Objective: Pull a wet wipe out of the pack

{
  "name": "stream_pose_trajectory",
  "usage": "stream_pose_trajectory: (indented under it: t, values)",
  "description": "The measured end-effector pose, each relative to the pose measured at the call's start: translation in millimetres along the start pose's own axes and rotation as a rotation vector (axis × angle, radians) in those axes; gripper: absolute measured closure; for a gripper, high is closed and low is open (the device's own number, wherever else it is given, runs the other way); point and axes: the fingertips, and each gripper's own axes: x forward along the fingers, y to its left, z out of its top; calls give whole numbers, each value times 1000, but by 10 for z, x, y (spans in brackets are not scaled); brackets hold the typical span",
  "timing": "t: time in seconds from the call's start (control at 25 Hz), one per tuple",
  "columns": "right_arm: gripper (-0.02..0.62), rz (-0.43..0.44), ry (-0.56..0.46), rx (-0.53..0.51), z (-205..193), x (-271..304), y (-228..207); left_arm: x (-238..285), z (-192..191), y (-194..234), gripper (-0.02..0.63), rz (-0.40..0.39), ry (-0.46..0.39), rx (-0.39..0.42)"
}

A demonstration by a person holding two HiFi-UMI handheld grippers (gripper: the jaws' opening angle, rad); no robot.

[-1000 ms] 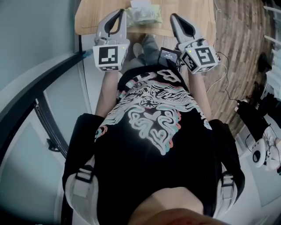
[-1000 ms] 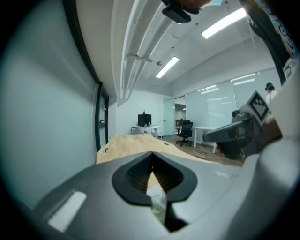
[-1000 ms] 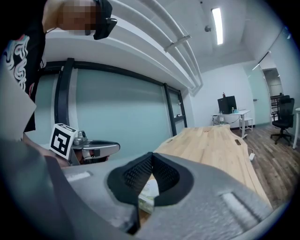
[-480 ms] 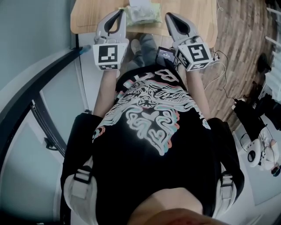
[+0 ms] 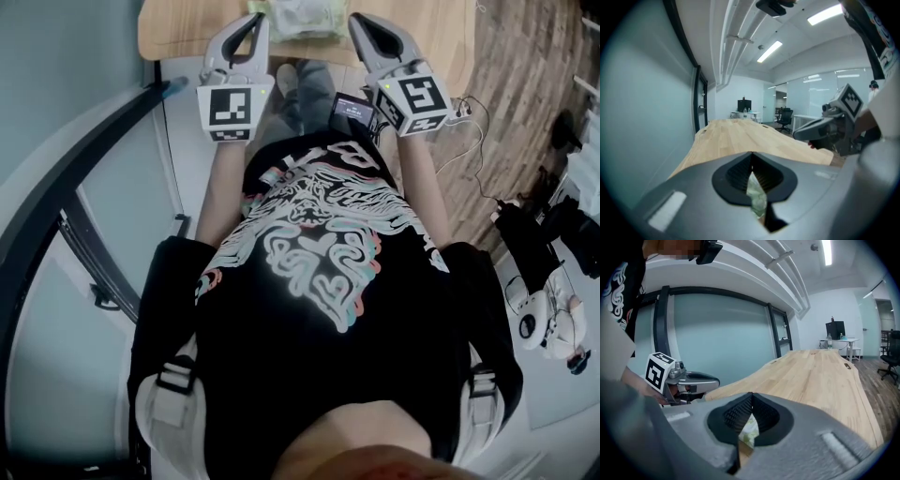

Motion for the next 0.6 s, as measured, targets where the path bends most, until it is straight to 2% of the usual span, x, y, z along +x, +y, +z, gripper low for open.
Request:
stream_pose_trajectory:
  t: [0.44, 0.6]
  values:
    - [594, 40, 108, 1, -328, 258, -5, 117, -291, -55, 618, -26, 68, 22]
    - [594, 47, 132, 9, -411, 349, -52, 191, -309, -92, 618, -52, 62, 21]
